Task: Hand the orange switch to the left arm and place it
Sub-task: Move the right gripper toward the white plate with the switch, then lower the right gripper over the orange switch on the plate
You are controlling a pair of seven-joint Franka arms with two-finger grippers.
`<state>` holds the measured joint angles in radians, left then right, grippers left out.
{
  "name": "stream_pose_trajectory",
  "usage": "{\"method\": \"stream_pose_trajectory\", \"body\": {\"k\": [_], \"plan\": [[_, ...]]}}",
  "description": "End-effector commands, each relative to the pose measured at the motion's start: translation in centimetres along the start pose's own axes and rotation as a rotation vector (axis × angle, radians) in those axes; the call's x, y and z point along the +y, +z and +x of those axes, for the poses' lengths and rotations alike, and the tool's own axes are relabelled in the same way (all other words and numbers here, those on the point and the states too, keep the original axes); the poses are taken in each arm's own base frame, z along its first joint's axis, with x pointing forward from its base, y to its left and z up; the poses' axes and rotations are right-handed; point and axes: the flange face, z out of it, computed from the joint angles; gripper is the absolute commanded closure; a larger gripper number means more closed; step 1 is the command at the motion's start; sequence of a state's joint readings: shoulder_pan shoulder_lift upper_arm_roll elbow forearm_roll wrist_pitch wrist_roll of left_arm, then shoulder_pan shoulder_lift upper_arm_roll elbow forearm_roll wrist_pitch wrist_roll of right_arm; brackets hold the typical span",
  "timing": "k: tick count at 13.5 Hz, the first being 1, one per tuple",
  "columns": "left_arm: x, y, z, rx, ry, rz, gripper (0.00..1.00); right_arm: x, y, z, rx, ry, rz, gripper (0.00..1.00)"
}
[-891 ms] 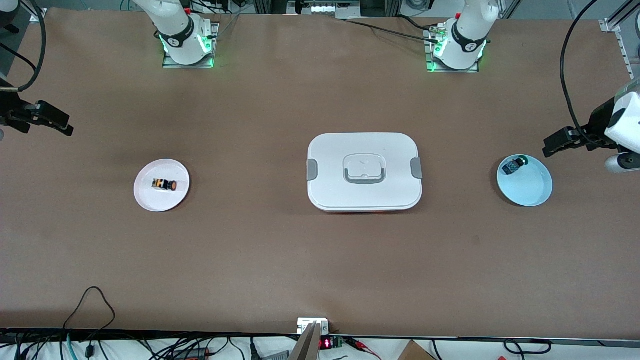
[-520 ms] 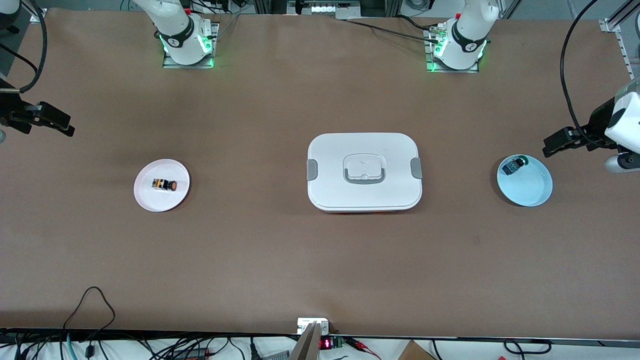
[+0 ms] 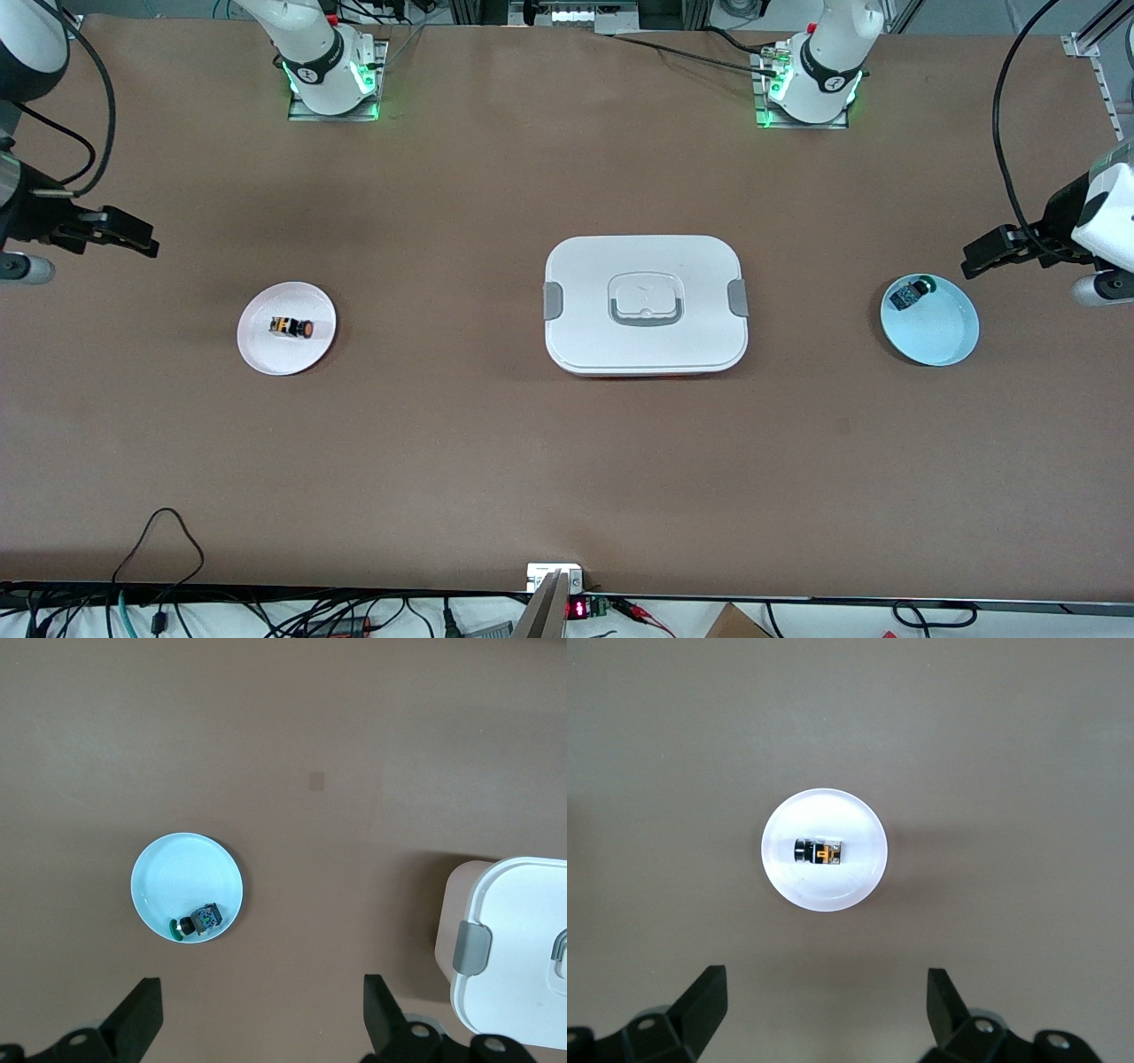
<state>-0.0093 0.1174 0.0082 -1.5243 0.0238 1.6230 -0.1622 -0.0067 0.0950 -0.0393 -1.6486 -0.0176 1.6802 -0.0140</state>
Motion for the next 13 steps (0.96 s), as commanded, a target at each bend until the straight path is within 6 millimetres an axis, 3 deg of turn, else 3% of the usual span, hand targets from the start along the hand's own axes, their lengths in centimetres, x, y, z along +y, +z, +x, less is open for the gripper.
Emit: {"method": "stream_pose_trajectory", "body": {"k": [1,3,7,10,13], "plan": [[0.0,-0.6,0.3,-0.002,0.026,0.023,0.00,-0.3,2.0,1.9,-0.008,-0.010,0.010,0.00],[0.0,-0.6,0.3,-0.002,0.025,0.023,0.00,-0.9,3.4,2.6,-0.019,-0.007,0.007,0.00],[0.4,-0.8,0.1,-0.001,0.020,0.018,0.00,-2.8,8.8,4.2,-0.091,-0.028,0.001,0.00],[0.3,-0.6,0.1,-0.005,0.018,0.016,0.00,-4.4,13.8,3.6,-0.120,-0.047,-0.009,0.00],[0.7,-0.7,0.1,-0.002,0.028,0.019,0.00,-3.6,20.4,2.5,-0.066,-0.035,-0.004,0.00]]}}
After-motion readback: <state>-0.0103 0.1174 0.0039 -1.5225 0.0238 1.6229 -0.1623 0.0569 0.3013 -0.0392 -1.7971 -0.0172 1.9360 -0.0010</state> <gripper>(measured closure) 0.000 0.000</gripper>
